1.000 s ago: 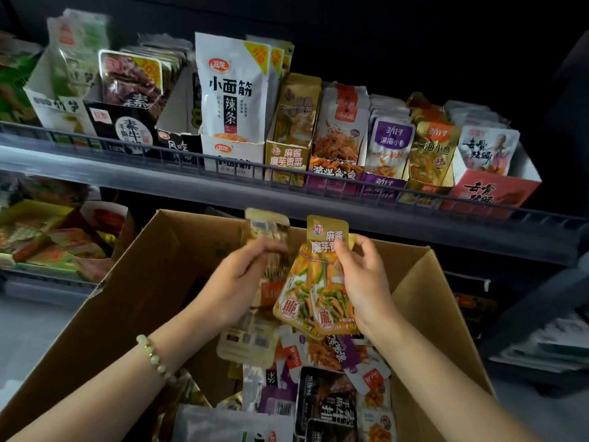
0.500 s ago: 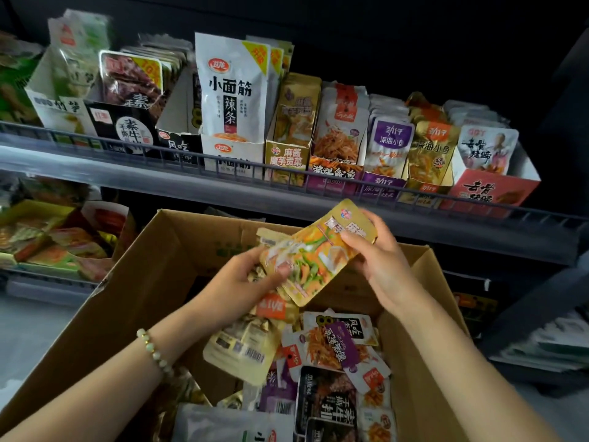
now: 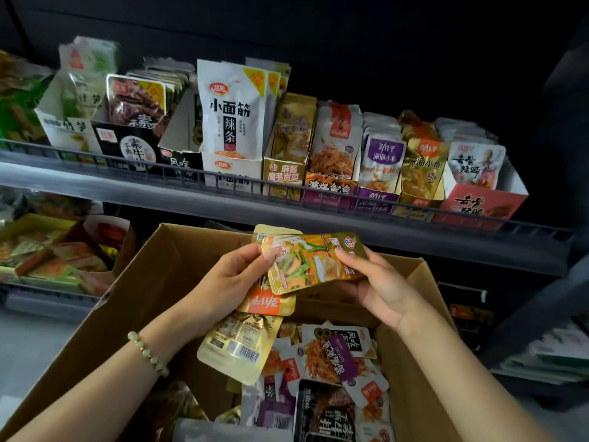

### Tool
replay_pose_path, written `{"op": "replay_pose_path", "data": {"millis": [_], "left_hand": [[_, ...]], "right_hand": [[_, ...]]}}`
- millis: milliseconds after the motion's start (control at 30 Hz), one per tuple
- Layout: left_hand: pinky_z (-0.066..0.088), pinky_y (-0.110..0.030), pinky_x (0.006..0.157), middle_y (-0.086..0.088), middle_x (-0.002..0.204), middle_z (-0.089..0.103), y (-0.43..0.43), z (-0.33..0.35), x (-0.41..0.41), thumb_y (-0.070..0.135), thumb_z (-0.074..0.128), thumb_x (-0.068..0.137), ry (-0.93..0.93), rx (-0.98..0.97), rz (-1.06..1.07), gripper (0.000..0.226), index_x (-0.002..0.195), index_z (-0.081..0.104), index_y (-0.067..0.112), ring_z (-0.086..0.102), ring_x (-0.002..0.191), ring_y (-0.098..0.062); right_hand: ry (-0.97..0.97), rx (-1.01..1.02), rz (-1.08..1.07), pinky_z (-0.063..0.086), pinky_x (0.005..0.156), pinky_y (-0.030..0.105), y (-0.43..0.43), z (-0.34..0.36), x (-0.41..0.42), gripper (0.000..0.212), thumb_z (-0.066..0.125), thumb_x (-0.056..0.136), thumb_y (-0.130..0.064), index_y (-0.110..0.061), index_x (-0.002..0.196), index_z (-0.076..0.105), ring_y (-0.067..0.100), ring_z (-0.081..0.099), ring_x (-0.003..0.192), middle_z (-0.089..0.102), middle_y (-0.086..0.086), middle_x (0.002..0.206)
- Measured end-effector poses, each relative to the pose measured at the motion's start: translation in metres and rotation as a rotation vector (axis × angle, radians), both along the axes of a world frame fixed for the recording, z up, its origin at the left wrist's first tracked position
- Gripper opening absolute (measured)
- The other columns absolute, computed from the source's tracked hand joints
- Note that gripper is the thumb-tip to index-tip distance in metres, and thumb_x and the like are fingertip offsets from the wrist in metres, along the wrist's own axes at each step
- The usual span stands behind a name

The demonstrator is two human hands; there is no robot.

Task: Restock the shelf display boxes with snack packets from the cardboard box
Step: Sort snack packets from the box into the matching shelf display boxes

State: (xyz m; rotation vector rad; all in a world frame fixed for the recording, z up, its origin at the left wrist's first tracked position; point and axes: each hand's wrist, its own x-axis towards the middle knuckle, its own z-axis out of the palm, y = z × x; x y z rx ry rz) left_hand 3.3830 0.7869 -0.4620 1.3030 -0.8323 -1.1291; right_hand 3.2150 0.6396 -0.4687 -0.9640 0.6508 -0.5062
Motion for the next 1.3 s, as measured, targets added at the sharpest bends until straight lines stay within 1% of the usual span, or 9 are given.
{"op": "replay_pose_path", "data": {"millis": [333, 567, 700, 767, 933, 1033, 1167, 1233, 1300], "left_hand": [[0.052, -0.017, 0.052, -0.002, 0.079, 0.074, -0.014, 0.034, 0.015, 0.03, 0.044, 0.097, -0.055, -0.073, 0.067, 0.026, 0.101, 0.064, 0.013, 0.069, 0.064, -0.009], [0.051, -0.015, 0.058, 0.005, 0.1, 0.066, -0.03, 0.077, 0.059, 0.019, 0.062, 0.09, -0.394, -0.139, 0.174, 0.012, 0.101, 0.064, 0.024, 0.068, 0.072, -0.003], [0.049, -0.012, 0.055, 0.004, 0.101, 0.063, -0.038, 0.096, 0.08, 0.012, 0.061, 0.091, -0.451, -0.19, 0.26, 0.014, 0.104, 0.062, 0.018, 0.066, 0.067, 0.004], [0.05, -0.014, 0.055, 0.001, 0.098, 0.064, -0.042, 0.101, 0.088, 0.011, 0.059, 0.093, -0.405, -0.197, 0.268, 0.014, 0.104, 0.062, 0.019, 0.066, 0.065, 0.002], [0.052, -0.018, 0.058, -0.002, 0.105, 0.062, -0.048, 0.108, 0.096, 0.006, 0.05, 0.097, -0.359, -0.184, 0.204, 0.019, 0.105, 0.061, 0.02, 0.068, 0.068, -0.004], [0.054, -0.019, 0.059, 0.0, 0.109, 0.06, -0.047, 0.107, 0.096, 0.007, 0.051, 0.096, -0.388, -0.186, 0.165, 0.027, 0.111, 0.058, 0.029, 0.069, 0.071, -0.005], [0.056, -0.023, 0.063, 0.016, 0.13, 0.046, -0.047, 0.1, 0.1, 0.004, 0.053, 0.094, -0.31, -0.292, 0.14, 0.073, 0.133, 0.026, 0.06, 0.07, 0.091, -0.01], [0.056, -0.024, 0.063, 0.019, 0.123, 0.051, -0.048, 0.095, 0.102, 0.004, 0.055, 0.092, -0.237, -0.297, 0.155, 0.09, 0.139, 0.002, 0.06, 0.071, 0.09, -0.011], [0.057, -0.024, 0.062, 0.01, 0.107, 0.068, -0.045, 0.093, 0.101, 0.007, 0.059, 0.09, -0.222, -0.255, 0.18, 0.094, 0.145, -0.004, 0.052, 0.072, 0.087, -0.014]], "right_hand": [[0.033, -0.192, 0.011, 0.059, 0.069, 0.026, -0.007, 0.043, 0.015, 0.052, 0.071, 0.065, -0.011, -0.01, 0.116, 0.059, 0.02, 0.071, 0.089, 0.073, 0.01, 0.103], [0.172, -0.61, -0.158, 0.055, 0.084, 0.036, -0.057, 0.117, 0.037, 0.06, 0.08, 0.062, -0.022, -0.014, 0.117, 0.058, 0.02, 0.07, 0.096, 0.073, 0.002, 0.103], [0.339, -0.954, -0.289, 0.047, 0.072, 0.022, -0.093, 0.16, 0.066, 0.04, 0.081, 0.073, -0.012, -0.014, 0.105, 0.057, 0.013, 0.062, 0.089, 0.066, -0.003, 0.098], [0.435, -1.114, -0.292, 0.044, 0.073, 0.024, -0.106, 0.178, 0.086, 0.041, 0.082, 0.072, -0.01, -0.014, 0.102, 0.055, 0.015, 0.058, 0.088, 0.062, 0.0, 0.098], [0.767, -1.382, 0.086, 0.047, 0.082, 0.03, -0.13, 0.189, 0.142, 0.053, 0.083, 0.07, -0.013, -0.006, 0.114, 0.055, 0.025, 0.06, 0.103, 0.062, 0.008, 0.113], [0.829, -1.513, 0.266, 0.043, 0.072, 0.023, -0.137, 0.176, 0.17, 0.055, 0.08, 0.074, -0.015, -0.007, 0.121, 0.052, 0.019, 0.053, 0.102, 0.055, 0.002, 0.111], [0.912, -1.585, 0.26, 0.041, 0.089, 0.024, -0.149, 0.143, 0.189, 0.077, 0.073, 0.081, -0.016, -0.016, 0.145, 0.032, 0.026, 0.05, 0.119, 0.046, 0.007, 0.138], [0.94, -1.587, 0.202, 0.043, 0.095, 0.029, -0.153, 0.131, 0.192, 0.08, 0.075, 0.079, -0.02, -0.024, 0.146, 0.03, 0.026, 0.048, 0.123, 0.044, 0.005, 0.141], [0.947, -1.606, 0.168, 0.036, 0.108, 0.037, -0.152, 0.124, 0.19, 0.081, 0.076, 0.079, -0.022, -0.026, 0.146, 0.03, 0.027, 0.037, 0.135, 0.036, 0.005, 0.149]]}}
